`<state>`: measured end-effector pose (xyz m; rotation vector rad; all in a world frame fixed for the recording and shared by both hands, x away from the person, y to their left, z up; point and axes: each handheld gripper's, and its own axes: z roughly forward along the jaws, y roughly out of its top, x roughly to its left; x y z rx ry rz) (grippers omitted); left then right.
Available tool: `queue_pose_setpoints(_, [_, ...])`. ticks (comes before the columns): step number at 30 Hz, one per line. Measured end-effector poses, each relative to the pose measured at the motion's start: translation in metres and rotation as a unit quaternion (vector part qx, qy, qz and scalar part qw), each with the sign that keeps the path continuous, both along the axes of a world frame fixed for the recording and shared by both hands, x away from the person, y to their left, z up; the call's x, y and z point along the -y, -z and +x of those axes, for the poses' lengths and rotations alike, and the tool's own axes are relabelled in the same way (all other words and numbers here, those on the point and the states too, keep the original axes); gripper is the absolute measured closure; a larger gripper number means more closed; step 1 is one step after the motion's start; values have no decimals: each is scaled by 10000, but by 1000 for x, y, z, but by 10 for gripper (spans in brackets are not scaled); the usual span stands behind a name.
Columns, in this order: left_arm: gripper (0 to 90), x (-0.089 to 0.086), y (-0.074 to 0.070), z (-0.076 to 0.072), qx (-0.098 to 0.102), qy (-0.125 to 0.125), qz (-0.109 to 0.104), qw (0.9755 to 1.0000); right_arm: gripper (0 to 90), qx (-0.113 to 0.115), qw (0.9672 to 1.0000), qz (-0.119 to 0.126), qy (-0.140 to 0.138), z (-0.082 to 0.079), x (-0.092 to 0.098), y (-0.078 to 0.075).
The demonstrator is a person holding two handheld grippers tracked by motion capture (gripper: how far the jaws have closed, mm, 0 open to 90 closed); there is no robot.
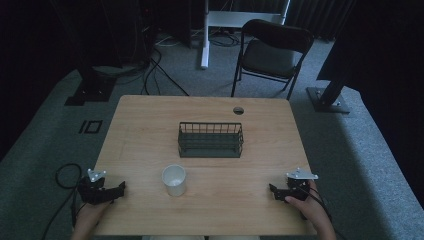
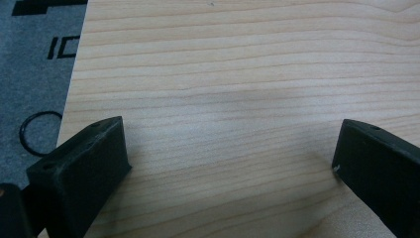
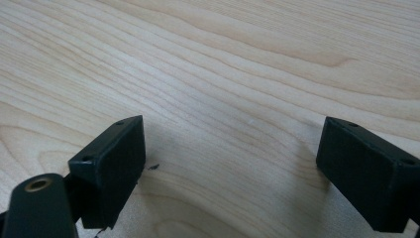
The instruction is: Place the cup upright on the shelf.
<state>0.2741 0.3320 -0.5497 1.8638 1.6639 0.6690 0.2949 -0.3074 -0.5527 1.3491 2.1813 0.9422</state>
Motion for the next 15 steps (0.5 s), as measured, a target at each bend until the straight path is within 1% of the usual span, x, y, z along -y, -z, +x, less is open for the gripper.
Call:
queue_pose_setpoints(4, [10,0,0,0,1,21,2,10000,114,0,10000,6,0,0,0,0])
queue_pose_setpoints(9, [10,0,0,0,6,25,0,10000,115,-7,10000,5,-62,-1,2,0])
queue_pose_setpoints(11, [10,-1,0,-1,-4,66,7,10000,114,-5,9999,-6,-108,-2,5,0])
queue_pose_setpoints(15, [10,-1,0,-1,-5,65,5,10000,114,-1,9999,-1,-120,-3,6,0])
